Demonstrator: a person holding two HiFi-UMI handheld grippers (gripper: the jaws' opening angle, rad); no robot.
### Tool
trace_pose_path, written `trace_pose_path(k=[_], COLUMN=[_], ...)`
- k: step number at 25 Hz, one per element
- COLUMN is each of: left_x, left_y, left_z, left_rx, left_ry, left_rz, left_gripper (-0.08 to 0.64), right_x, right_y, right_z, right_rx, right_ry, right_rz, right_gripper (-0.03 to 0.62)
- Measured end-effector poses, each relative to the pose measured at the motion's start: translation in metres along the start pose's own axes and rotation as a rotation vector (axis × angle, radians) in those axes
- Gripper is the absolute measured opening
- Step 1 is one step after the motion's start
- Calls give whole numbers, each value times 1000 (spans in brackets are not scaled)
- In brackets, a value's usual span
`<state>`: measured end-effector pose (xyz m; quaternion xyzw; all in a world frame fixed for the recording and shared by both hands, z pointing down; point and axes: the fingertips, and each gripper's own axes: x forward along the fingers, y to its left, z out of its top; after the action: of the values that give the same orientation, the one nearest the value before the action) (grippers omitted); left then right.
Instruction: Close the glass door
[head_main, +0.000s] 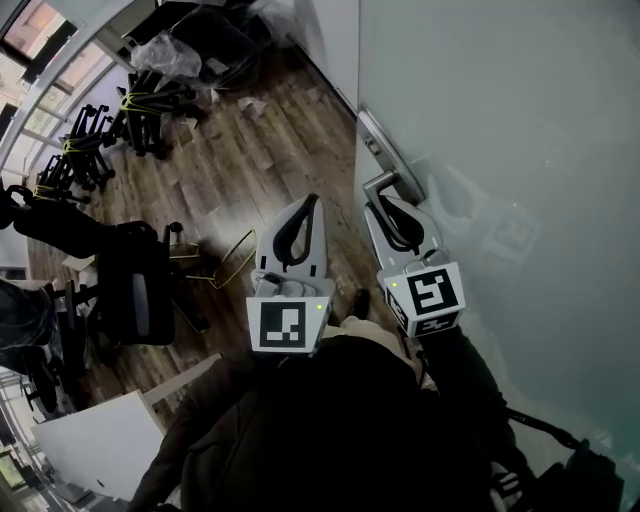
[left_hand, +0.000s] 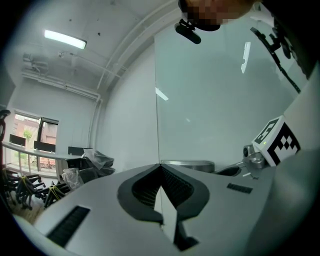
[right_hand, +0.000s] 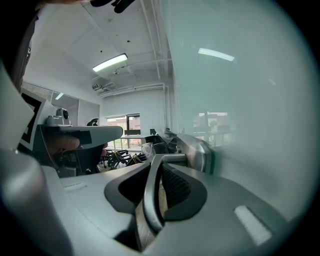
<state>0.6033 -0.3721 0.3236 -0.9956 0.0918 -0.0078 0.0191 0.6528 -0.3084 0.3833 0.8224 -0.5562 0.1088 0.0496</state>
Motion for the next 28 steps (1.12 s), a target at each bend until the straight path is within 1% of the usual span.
trace_pose_path(k=[5,9,14,17,20,24,28], left_x=[-24,-41,-103,-108,-128,-144,-158], left_y=[17,22,42,49,59,73,77], left_z=[-7,-14,-13,-8,-11,-19,-11], left_rx=[-11,-22,-43,-44,-46,-68,-45], left_ry=[2,-2,-35,-40,-37,-16,-31], left_rz=[26,25,16,17,19,53,69], left_gripper=[-3,-3,-3,-3,-3,-3,-3], right_x=[1,-1,-15,-10,-11,-10,-12], right_y=[27,43,99,101,114,125,143], right_z=[-3,-8,-16,-11,-11,-15,-16], right_rx=[-4,-7,-28,-37,-35,-24,-35], right_ry=[2,-2,-6,3,17,25,29], right_rz=[29,57,73,88,101,119,142], right_gripper=[71,71,71,71,69,69,69])
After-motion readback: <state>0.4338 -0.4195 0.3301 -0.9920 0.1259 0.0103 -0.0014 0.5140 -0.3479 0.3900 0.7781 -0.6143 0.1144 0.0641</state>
